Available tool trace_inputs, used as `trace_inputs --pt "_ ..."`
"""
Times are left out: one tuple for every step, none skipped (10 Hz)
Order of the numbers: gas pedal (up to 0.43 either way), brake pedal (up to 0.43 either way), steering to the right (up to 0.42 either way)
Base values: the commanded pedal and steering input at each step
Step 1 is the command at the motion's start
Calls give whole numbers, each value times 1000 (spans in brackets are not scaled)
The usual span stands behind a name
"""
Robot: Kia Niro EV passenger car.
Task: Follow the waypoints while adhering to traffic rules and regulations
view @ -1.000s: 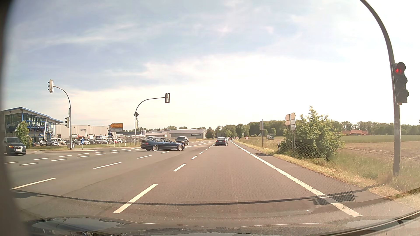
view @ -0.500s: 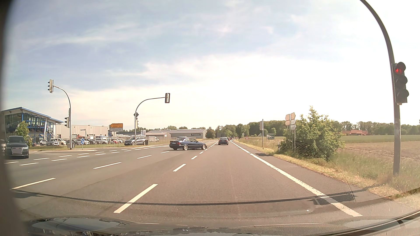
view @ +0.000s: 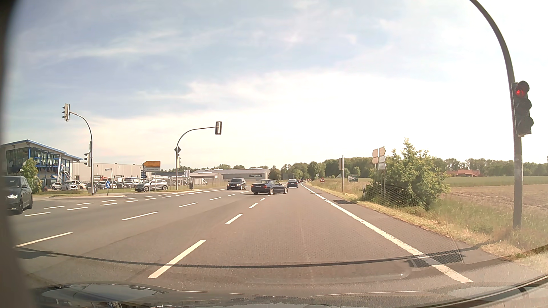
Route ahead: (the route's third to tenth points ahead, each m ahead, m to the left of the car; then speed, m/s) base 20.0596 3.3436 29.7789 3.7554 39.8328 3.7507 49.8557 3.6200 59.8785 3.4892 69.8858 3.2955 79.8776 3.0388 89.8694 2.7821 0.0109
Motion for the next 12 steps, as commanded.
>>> trace_inputs --pt "0 244 -1" --pt "0 244 -1" --pt "0 238 -1" --pt "0 238 -1" --pt "0 238 -1" --pt "0 238 -1" --pt "0 238 -1" --pt "0 238 -1" --pt "0 238 -1" --pt "0 232 -1" --pt "0 232 -1" --pt "0 232 -1"
